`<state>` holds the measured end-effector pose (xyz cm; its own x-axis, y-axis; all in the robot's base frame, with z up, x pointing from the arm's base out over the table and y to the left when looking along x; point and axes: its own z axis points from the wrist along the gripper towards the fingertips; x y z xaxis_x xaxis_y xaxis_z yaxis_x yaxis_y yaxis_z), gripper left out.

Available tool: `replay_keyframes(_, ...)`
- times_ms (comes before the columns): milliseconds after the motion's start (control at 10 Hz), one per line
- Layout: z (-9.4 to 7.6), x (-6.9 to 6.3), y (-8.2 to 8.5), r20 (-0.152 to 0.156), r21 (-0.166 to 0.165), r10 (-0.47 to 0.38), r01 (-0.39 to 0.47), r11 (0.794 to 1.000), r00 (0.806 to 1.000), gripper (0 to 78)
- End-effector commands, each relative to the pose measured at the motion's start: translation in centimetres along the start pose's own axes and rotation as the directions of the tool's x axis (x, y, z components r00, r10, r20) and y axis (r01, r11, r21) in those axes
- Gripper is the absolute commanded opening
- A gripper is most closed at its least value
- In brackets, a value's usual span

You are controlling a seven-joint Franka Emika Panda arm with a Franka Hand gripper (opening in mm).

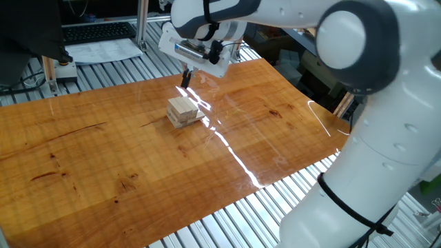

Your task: Play Jenga

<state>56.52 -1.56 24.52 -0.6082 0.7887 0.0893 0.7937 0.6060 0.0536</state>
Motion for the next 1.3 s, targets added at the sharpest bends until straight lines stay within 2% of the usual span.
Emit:
replay_keyframes(100, 1.3, -3.5, 0.2, 0.061, 0.019, 0.128, -0.13, 0.991, 0.99, 0.0)
replay_keyframes(200, 1.4, -3.8, 0.3, 0.061, 0.018, 0.143, -0.144, 0.989, 0.988, 0.0)
replay_keyframes(400, 2.2, -5.2, 0.8, 0.067, 0.017, 0.214, -0.215, 0.976, 0.975, 0.0)
replay_keyframes(700, 2.6, -6.8, 1.4, 0.069, 0.003, 0.324, -0.325, 0.946, 0.944, 0.0)
replay_keyframes(900, 2.6, -7.7, 1.5, 0.058, -0.003, 0.365, -0.366, 0.931, 0.929, 0.0)
replay_keyframes(1100, 2.6, -8.1, 1.4, 0.059, -0.004, 0.371, -0.372, 0.928, 0.927, 0.0)
replay_keyframes(1300, 2.6, -8.1, 1.4, 0.059, -0.001, 0.356, -0.356, 0.934, 0.933, 0.0)
